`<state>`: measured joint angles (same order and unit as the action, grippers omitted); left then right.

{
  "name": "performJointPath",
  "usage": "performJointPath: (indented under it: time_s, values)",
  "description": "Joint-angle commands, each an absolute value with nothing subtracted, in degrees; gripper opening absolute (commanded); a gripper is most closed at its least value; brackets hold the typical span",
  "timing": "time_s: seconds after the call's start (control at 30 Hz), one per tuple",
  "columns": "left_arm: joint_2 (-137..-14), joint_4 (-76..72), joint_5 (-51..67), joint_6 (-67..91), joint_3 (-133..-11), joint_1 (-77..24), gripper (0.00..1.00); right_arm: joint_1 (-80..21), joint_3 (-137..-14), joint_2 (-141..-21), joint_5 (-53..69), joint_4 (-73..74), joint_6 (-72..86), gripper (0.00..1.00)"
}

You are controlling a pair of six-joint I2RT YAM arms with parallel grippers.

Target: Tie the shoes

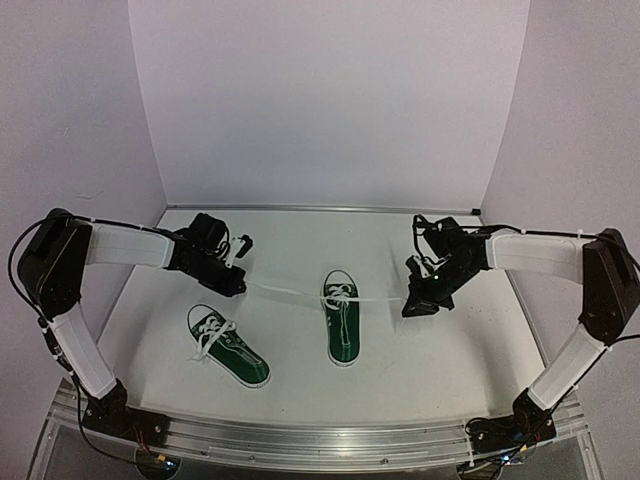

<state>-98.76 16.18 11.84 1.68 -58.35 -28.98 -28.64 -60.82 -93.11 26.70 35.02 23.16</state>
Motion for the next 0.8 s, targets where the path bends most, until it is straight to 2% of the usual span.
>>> performJointPath:
  time_s: [0.0,0.3,0.5,0.77]
  values:
    - [-100.6,13.9,16.3,4.4,-60.7,-33.1,0.0,-29.3,-63.6,-98.5,29.6,30.8,22.5,0.0]
    - [-114.7,2.3,21.5,12.8,-69.3,-41.4,0.0,-29.7,-71.7,-113.7,37.4,24.2,20.7,0.0]
    - [-120.9,1.7,25.8,12.6,-75.1,-45.3,0.0,-33.3,-74.5,-119.2,41.2,22.9,19.0,0.0]
    - [-115.3,0.6,30.1,12.6,-66.1,-47.3,0.0,-37.6,-73.2,-119.1,41.7,21.0,21.3,0.0]
